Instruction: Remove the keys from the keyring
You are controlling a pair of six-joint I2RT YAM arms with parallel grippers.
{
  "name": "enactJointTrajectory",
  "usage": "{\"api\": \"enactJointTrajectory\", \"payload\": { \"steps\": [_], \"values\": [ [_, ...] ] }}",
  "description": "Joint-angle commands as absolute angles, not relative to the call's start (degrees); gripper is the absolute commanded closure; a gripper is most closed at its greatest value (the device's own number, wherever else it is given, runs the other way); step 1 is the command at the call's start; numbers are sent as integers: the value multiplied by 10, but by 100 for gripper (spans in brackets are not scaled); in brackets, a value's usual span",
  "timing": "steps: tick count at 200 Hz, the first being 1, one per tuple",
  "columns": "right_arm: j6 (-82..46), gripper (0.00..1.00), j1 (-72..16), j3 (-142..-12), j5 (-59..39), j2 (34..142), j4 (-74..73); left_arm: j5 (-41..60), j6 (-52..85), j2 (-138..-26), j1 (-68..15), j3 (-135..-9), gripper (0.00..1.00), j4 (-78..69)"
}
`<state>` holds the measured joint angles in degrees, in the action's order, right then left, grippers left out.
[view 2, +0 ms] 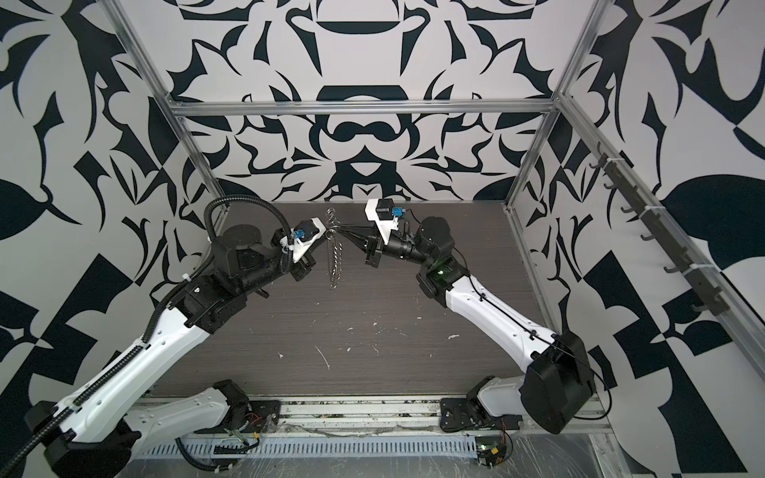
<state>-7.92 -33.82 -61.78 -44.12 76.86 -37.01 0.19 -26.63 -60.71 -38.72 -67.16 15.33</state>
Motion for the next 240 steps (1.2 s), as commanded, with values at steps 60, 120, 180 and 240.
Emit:
{"api": "enactJointTrajectory", "payload": {
  "steps": [60, 120, 180, 240],
  "values": [
    [-202, 100, -330, -651, -432, 785, -557, 118, -269, -599, -386, -646, 100, 214],
    [-276, 100, -329, -627, -396, 818, -679, 152, -260, -607, -388, -659, 100, 231],
    [-261, 100, -332, -657, -331, 832, -669, 124, -248, -631, -440, -638, 100, 237],
    [-286, 100, -356, -642, -240, 839, -705, 123, -209, -630, -474, -612, 100, 163]
  ]
}}
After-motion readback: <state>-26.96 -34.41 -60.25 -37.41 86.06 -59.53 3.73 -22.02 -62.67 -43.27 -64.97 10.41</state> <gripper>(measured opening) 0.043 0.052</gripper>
